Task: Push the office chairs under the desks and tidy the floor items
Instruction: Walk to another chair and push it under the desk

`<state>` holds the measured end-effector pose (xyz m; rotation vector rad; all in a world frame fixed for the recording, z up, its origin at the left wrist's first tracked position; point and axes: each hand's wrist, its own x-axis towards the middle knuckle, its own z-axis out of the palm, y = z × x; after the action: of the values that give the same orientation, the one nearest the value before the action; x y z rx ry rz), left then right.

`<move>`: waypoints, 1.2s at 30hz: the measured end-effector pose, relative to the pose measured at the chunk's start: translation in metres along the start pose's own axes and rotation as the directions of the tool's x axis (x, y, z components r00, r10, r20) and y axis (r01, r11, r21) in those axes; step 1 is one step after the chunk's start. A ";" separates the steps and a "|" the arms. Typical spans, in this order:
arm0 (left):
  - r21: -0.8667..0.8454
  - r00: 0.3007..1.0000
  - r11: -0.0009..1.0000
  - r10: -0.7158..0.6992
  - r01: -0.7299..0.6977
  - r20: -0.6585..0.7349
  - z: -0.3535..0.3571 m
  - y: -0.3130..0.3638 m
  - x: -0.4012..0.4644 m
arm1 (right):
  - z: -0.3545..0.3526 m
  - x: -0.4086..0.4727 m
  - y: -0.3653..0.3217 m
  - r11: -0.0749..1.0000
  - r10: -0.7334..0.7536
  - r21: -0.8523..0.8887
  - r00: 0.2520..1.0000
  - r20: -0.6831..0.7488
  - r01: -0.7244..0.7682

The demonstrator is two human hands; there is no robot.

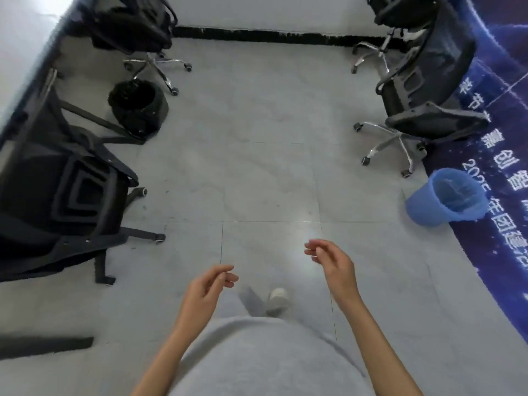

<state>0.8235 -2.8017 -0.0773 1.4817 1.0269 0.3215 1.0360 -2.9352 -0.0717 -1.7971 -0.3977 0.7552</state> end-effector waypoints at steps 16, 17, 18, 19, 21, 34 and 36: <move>-0.266 0.704 0.963 -0.215 0.039 -0.677 -0.110 0.036 0.176 | 0.199 0.293 -0.119 0.957 -0.056 -0.194 0.791 0.609 0.217; -0.242 0.686 0.970 -0.197 0.032 -0.701 -0.126 0.046 0.189 | 0.213 0.302 -0.126 0.948 -0.044 -0.214 0.763 0.644 0.235; -0.221 0.659 0.975 -0.187 0.031 -0.729 -0.142 0.056 0.200 | 0.229 0.310 -0.132 0.934 -0.033 -0.239 0.733 0.680 0.264; -0.196 0.623 0.980 -0.172 0.031 -0.763 -0.158 0.066 0.209 | 0.247 0.317 -0.141 0.920 -0.028 -0.255 0.698 0.716 0.298; -0.140 0.541 0.990 -0.126 0.015 -0.832 -0.188 0.082 0.222 | 0.286 0.332 -0.163 0.891 -0.023 -0.263 0.614 0.789 0.370; -0.034 0.141 0.546 -0.275 0.837 -0.951 -0.319 0.037 0.275 | 0.624 0.375 -0.283 -0.064 -0.063 0.532 -0.535 0.842 0.845; -0.056 0.095 0.478 -0.286 0.877 -0.954 -0.323 0.031 0.280 | 0.656 0.375 -0.280 -0.134 0.201 0.520 -0.491 0.848 0.843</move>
<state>0.7615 -2.3780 -0.0804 1.0570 2.8230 0.1350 0.9035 -2.1401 -0.0567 -0.4564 -3.2613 0.4418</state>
